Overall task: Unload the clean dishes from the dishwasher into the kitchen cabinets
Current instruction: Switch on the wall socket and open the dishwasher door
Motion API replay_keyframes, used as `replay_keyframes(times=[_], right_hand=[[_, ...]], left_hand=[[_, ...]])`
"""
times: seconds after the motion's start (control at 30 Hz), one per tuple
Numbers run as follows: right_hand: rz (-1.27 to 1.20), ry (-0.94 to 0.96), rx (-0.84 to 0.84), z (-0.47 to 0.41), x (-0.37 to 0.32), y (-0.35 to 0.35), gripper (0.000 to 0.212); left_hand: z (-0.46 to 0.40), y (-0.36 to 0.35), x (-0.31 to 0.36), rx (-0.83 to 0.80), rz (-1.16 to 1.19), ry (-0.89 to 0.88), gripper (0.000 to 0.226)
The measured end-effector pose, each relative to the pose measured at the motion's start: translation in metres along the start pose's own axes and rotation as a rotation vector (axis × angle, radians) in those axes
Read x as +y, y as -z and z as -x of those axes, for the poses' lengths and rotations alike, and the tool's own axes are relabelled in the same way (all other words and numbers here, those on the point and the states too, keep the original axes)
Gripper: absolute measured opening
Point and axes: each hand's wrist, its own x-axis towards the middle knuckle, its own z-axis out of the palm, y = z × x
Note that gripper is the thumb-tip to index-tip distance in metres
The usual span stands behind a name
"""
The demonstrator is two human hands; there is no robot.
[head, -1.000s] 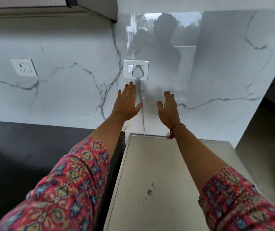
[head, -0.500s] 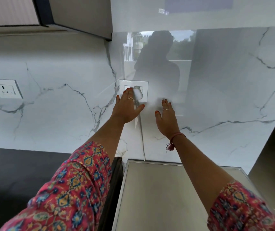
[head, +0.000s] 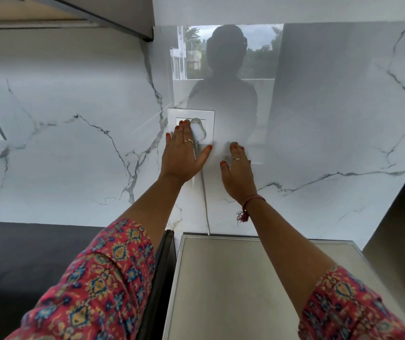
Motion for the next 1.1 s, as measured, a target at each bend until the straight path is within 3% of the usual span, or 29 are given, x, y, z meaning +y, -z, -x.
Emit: replay_keyframes(times=[0.27, 0.37, 0.83, 1.1], right_hand=[[-0.005, -0.063, -0.015, 0.016, -0.01, 0.017, 0.057], [0.002, -0.077, -0.036, 0.03, -0.012, 0.029, 0.056], [-0.185, -0.1, -0.047, 0.15, -0.02, 0.092, 0.05], [-0.272, -0.265, -0.012, 0.276, -0.014, 0.131, 0.043]], left_hand=[[-0.012, 0.039, 0.005, -0.221, -0.006, 0.098, 0.091], [0.007, 0.049, 0.013, -0.205, 0.006, 0.086, 0.086], [0.157, 0.074, 0.08, -0.332, 0.041, -0.003, 0.085], [0.271, 0.093, 0.124, -0.497, 0.129, 0.052, 0.083]])
